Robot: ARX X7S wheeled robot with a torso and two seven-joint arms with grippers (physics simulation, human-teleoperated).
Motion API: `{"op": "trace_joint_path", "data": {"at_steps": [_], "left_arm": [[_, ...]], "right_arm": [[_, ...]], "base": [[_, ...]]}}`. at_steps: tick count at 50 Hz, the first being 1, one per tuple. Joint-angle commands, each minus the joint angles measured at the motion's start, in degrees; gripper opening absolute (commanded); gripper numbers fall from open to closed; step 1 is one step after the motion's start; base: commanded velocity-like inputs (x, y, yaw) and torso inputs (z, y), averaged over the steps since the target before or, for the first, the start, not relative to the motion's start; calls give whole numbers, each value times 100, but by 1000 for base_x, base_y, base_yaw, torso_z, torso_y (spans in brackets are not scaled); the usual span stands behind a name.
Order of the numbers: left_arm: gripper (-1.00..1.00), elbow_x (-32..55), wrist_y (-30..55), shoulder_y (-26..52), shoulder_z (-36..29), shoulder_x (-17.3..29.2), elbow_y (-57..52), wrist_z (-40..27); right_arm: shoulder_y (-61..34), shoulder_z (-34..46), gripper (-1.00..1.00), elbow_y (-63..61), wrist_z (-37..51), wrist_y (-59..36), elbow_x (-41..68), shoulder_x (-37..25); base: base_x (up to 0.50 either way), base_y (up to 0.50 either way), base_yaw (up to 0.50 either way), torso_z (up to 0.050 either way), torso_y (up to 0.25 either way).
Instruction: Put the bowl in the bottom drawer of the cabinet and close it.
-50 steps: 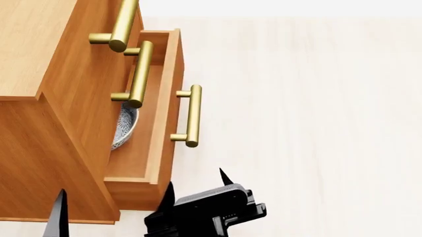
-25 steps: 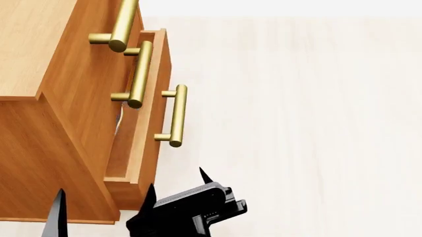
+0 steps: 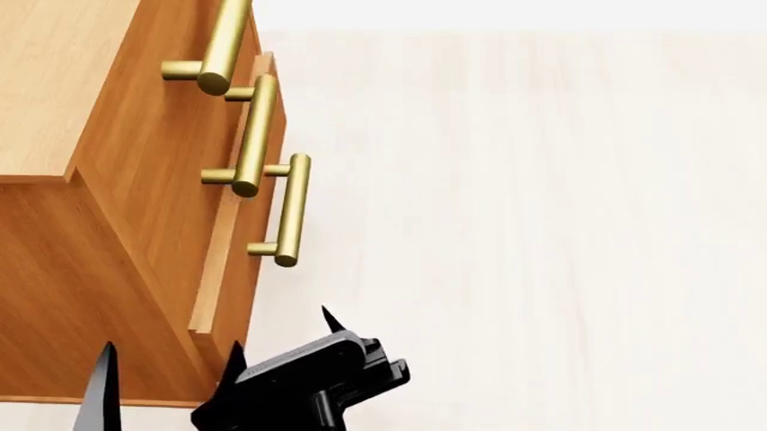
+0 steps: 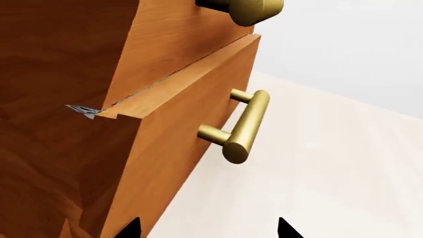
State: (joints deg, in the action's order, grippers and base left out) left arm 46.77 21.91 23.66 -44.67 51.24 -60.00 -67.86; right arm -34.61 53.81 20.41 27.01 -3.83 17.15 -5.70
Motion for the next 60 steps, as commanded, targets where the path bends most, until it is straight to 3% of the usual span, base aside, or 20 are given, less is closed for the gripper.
{"op": "trace_joint_path", "data": {"at_steps": [1, 15, 42, 60], "left_arm": [[100, -165, -428, 87, 151, -150, 467, 74], [100, -154, -443, 99, 136, -136, 470, 65], [100, -171, -476, 115, 108, -90, 485, 44], [100, -75, -345, 228, 56, -113, 423, -45]], "right_arm": [[-88, 45, 100, 74, -203, -1, -48, 324], [-347, 199, 100, 627, -212, 206, 173, 517], [-980, 1215, 100, 648, 152, 250, 914, 523], [-1107, 1183, 100, -109, -1100, 768, 1655, -208]], "base": [[0, 0, 0, 0, 0], [0, 0, 0, 0, 0], [5, 4, 5, 0, -1], [3, 4, 4, 0, 0]]}}
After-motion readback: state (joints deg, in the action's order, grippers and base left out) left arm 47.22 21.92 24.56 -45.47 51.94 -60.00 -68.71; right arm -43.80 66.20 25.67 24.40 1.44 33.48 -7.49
